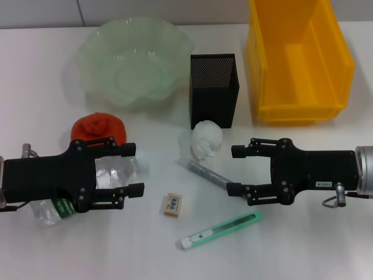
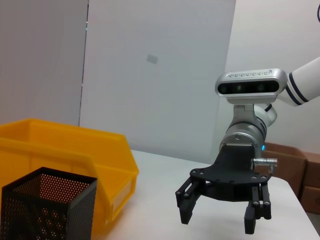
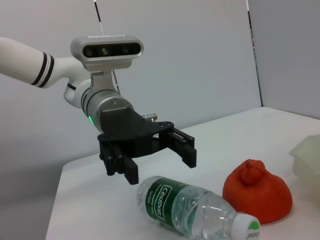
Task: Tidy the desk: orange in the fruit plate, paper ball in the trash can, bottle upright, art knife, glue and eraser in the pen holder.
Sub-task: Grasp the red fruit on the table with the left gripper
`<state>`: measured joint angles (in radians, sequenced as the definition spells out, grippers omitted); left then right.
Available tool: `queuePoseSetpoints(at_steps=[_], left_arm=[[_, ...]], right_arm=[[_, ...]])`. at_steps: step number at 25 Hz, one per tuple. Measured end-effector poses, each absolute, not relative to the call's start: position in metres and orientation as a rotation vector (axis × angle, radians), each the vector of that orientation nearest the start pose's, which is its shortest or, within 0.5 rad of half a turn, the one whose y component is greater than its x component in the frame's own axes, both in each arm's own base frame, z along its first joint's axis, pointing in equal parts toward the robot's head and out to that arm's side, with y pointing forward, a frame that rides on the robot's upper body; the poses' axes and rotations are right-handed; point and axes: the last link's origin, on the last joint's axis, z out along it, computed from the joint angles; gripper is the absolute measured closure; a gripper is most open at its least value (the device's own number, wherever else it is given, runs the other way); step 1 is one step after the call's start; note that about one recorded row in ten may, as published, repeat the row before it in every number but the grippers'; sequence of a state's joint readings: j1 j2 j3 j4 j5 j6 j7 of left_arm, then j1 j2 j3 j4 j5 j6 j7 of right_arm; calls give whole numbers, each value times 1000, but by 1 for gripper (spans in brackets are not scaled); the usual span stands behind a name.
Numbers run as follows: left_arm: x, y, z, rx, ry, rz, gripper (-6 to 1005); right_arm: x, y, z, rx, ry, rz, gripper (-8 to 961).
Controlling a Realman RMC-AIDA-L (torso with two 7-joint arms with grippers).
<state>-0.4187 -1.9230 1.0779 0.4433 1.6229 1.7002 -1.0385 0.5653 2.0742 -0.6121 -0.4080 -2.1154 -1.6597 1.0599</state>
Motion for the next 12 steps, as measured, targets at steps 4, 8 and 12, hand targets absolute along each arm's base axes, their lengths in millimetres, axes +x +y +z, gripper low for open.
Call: queuePoseSetpoints(at_steps=[4,8,12], left_arm=[[-288,275,7,-2869,-328,-855,217],[-288,276,6,-2867,-329,-852,217],[-288,276,7,-2863,-330,-854,217]], right_arm=[[263,293,-39,-2904,406,811,152],[262,293,-39,-2905,404,810,152],[262,294,-38,-2906,401,808,152]])
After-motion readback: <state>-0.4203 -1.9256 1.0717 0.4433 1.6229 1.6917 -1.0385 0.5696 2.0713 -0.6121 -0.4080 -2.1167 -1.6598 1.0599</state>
